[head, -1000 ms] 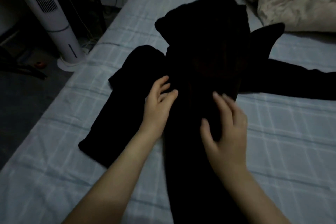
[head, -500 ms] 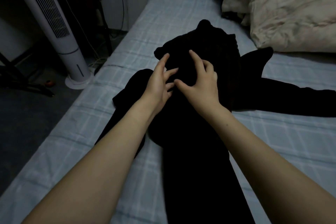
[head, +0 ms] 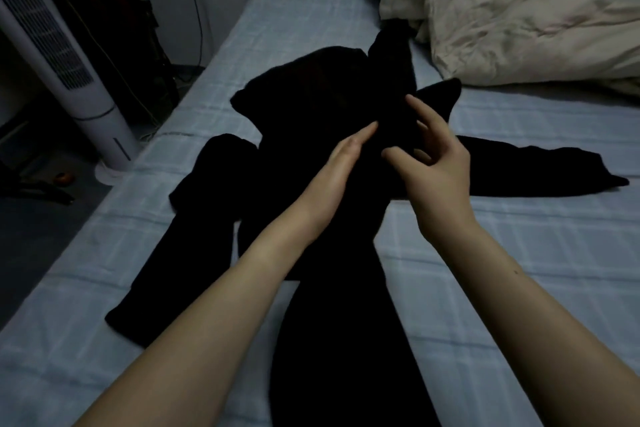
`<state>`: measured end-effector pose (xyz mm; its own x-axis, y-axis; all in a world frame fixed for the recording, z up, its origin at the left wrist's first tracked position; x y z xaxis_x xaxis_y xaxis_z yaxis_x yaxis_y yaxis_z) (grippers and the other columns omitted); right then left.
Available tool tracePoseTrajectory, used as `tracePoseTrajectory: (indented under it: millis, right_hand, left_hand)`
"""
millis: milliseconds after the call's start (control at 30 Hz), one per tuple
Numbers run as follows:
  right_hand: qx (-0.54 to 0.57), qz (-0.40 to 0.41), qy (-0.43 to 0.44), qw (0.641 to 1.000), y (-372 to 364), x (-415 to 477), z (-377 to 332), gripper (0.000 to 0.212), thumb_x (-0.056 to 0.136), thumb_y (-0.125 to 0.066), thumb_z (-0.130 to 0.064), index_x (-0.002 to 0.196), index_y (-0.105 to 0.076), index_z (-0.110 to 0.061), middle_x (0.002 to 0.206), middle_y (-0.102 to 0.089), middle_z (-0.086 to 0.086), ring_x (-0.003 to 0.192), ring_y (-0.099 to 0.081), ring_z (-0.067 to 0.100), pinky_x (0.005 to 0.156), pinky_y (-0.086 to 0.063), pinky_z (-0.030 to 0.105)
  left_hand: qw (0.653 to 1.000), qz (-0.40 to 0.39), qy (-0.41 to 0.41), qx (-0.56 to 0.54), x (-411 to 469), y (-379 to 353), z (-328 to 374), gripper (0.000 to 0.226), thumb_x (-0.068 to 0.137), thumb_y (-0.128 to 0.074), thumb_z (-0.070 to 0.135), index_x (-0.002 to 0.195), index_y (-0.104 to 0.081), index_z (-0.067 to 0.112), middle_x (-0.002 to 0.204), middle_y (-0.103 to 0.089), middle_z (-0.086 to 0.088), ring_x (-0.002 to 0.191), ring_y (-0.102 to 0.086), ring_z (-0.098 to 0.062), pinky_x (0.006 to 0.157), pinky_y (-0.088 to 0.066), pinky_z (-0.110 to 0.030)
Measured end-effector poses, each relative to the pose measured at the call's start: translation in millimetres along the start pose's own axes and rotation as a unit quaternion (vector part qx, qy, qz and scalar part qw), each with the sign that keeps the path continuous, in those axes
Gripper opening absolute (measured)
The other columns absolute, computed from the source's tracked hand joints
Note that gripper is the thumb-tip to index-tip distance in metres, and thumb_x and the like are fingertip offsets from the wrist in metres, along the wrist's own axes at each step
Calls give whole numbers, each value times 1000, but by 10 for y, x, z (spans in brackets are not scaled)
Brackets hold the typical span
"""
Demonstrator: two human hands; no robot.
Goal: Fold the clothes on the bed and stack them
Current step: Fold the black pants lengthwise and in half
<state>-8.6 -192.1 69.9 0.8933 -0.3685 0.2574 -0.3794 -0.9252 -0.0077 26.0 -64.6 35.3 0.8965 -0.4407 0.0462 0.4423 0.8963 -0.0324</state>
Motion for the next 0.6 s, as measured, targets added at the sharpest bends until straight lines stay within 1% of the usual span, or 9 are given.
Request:
tracePoseTrajectory:
  millis: [67, 133, 233, 300, 367, 433, 467, 533, 600]
  right_hand:
    - [14, 22, -6, 1000, 349, -17, -62, 56, 82, -73, -2, 132, -62, -27, 123, -67, -3, 112, -65, 5, 89, -55, 22]
    - [2, 39, -8, 999, 759, -15, -150, 54, 81, -79, -12, 130, -63, -28, 124, -67, -7, 115, -63, 2, 89, -54, 20]
    - [-14, 72, -6, 997, 1478, -26, -243, 52, 81, -79, -11, 128, -65, -26, 118, -70, -10, 115, -63, 2, 97, -53, 27]
    - [-12, 91, -16, 996, 1961, -92, -218, 49, 83, -77, -8, 127, -66, -26, 116, -72, -9, 115, -63, 3, 99, -53, 31]
    - [-11, 110, -23, 994, 2425, -220, -148, 47, 85, -75, -6, 127, -66, -25, 115, -72, -10, 114, -64, 2, 95, -54, 27]
    - [-14, 133, -25, 991, 2883, -417, -51, 47, 85, -74, -6, 127, -66, -24, 117, -72, -12, 114, -63, 0, 90, -53, 18]
    - [-11, 149, -29, 988, 3127, -542, 29, 47, 85, -75, -6, 127, -66, -23, 118, -72, -12, 115, -63, 1, 90, -52, 16]
    - [-12, 186, -51, 981, 3611, -848, 277, 47, 83, -75, -8, 126, -68, -24, 120, -71, -8, 116, -64, 6, 92, -52, 19]
    - [-50, 218, -108, 969, 4026, -1196, 637, 44, 83, -76, -7, 121, -69, -29, 119, -72, -6, 112, -66, 4, 91, -54, 21]
  left_hand:
    - [999, -25, -14, -29, -12, -453, 32, 41, 106, -24, 35, 145, -39, 34, 147, -41, 11, 126, -44, 8, 100, -39, -8]
    - [997, -51, -14, -47, 10, -911, 27, 42, 104, -26, 44, 143, -38, 39, 146, -41, 16, 130, -41, 9, 104, -36, -11]
    - [997, -72, 9, -15, 157, -1603, 21, 49, 100, -28, 51, 144, -41, 35, 154, -36, 11, 142, -31, -5, 117, -25, -27]
    - [996, -81, 30, 31, 239, -1997, -68, 46, 102, -27, 51, 144, -41, 38, 153, -37, 13, 145, -26, -8, 119, -21, -25]
    - [990, -101, 4, 95, 221, -2389, -106, 45, 100, -22, 58, 140, -41, 51, 149, -37, 26, 142, -22, 0, 116, -19, -21]
    - [984, -137, -15, 112, 103, -2817, -188, 49, 93, -20, 62, 137, -41, 56, 147, -36, 30, 140, -24, 2, 116, -17, -23]
    - [980, -158, -19, 117, 14, -3046, -265, 50, 92, -20, 61, 138, -39, 54, 147, -35, 30, 140, -25, 1, 117, -15, -23]
    - [963, -219, -23, 155, -151, -3554, -494, 48, 98, -24, 51, 144, -32, 43, 146, -32, 27, 139, -23, 8, 118, -12, -21]
    - [936, -292, 3, 195, -361, -3957, -803, 47, 105, -26, 42, 151, -29, 33, 153, -29, 20, 138, -20, 10, 121, -11, -24]
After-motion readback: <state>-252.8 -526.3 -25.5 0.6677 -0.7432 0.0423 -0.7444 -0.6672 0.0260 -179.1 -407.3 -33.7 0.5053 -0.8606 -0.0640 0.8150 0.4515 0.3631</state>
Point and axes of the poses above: each hand's wrist, its own x-axis towards the middle knuckle, its own y-axis out of the back of the hand, z = x × y, the point moved 9 cm from there along x, towards the middle knuckle
